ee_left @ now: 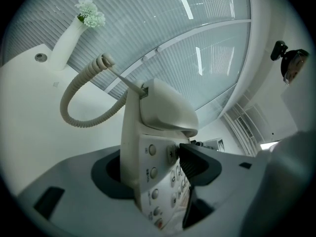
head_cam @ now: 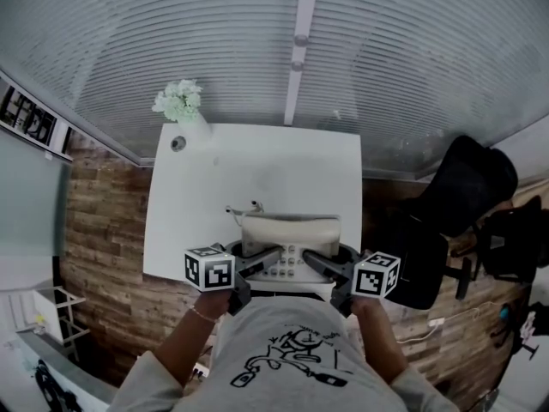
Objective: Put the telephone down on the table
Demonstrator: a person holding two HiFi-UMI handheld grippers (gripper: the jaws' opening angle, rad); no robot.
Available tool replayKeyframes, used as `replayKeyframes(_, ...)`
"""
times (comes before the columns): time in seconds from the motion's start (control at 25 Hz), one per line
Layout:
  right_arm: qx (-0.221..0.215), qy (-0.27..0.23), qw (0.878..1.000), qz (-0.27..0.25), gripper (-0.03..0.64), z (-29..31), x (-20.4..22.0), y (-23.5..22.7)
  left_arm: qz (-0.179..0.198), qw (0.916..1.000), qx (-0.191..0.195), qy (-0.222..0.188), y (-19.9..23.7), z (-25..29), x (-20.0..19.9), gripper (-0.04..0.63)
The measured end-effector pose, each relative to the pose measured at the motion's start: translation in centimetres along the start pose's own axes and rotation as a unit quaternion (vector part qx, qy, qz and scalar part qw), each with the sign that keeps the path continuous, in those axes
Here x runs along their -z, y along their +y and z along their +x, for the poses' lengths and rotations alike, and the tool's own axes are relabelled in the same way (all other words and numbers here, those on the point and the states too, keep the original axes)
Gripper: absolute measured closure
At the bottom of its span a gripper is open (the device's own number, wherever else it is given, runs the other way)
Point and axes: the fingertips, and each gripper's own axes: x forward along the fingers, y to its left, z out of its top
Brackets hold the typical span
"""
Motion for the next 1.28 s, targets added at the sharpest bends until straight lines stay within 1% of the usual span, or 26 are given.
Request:
replayKeyframes(0.12,0.002,0.004,1.0,0.003,0.321,0.4,0.2,-0.5,-0.017,0.9998,0.006,0.004,-0.6,0.2,-0.3,0.319)
replayKeyframes(0.36,0.008,0.015,1.0,0.016,0.321,1.4,0.4,-1.9,-0.032,0.9994,0.004,0.013,0.9,0.8,-0.4,0.319)
replayKeyframes(0.72,0.016,0.023,0.999,0.03,0.321,2.3,0.9,-3.6,-0.042,0.9988,0.009,0.024,2.9,1.8,0.1,0.319)
replayKeyframes(1.0,0.02,0.031,0.998,0.043,0.321,3.7,1.1,-5.9,-0.056,0.9978,0.007,0.034,5.2,2.9,0.0,0.319)
replayKeyframes(1.28,0.021,0.044,0.997,0.053,0.321,4.2,1.9,-7.8,-0.066,0.9969,0.004,0.043,6.8,4.1,0.9,0.322)
